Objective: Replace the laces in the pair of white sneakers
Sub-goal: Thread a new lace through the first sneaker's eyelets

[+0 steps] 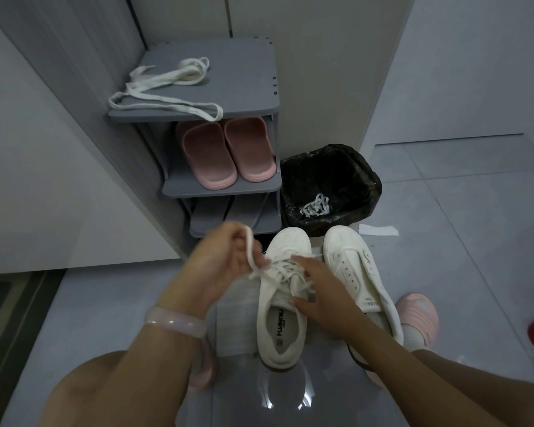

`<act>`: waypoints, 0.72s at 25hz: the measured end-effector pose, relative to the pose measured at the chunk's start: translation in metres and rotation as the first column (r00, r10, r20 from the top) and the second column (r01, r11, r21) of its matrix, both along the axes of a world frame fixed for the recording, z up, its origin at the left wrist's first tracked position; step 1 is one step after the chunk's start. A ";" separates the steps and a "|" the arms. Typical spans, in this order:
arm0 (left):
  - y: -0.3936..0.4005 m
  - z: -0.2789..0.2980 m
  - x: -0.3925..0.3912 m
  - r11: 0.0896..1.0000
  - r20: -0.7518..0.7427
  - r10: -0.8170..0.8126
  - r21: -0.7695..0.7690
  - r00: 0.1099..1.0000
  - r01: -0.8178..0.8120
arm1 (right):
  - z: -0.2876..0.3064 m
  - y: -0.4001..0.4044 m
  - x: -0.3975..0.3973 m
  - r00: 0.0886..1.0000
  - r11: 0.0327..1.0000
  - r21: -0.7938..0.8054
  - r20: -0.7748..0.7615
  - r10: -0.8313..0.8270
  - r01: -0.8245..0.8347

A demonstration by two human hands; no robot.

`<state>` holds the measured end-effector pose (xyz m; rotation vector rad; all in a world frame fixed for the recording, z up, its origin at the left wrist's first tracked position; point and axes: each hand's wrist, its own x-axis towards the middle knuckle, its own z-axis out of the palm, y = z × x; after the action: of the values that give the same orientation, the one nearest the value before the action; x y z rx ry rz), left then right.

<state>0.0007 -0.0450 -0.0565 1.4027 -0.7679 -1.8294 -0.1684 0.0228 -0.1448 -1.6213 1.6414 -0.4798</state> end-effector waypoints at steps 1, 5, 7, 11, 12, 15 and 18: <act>0.008 -0.015 -0.009 0.986 0.205 -0.165 0.002 0.965 0.168 | 0.000 0.000 0.000 0.999 0.999 0.036 0.043 -0.026 0.024; 0.029 -0.070 -0.022 0.640 0.914 -0.323 0.019 0.246 0.768 | 0.000 -0.004 0.001 0.991 0.990 0.119 0.097 -0.089 0.077; 0.029 -0.074 -0.019 0.587 0.941 -0.307 0.073 0.139 0.806 | 0.002 -0.005 0.002 0.986 0.987 0.132 0.124 -0.107 0.090; 0.025 -0.050 -0.017 0.514 0.924 -0.362 0.089 0.122 0.853 | 0.003 -0.005 0.001 0.995 0.990 0.129 0.071 -0.064 0.055; 0.020 -0.038 -0.013 0.550 0.897 -0.390 0.045 0.208 0.834 | 0.003 -0.005 0.001 0.995 0.990 0.133 0.072 -0.064 0.054; 0.004 0.002 0.008 0.796 0.696 -0.395 -0.065 0.599 0.601 | 0.000 -0.004 -0.002 0.994 0.987 0.148 0.077 -0.081 0.069; 0.000 0.001 0.022 0.780 0.832 -0.316 -0.046 0.457 0.624 | -0.003 -0.003 -0.004 0.995 0.988 0.147 0.084 -0.062 0.049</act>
<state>0.0228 -0.0453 -0.0559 1.8702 -2.0510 -1.2068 -0.1728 0.0194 -0.1479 -1.4314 1.6204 -0.4435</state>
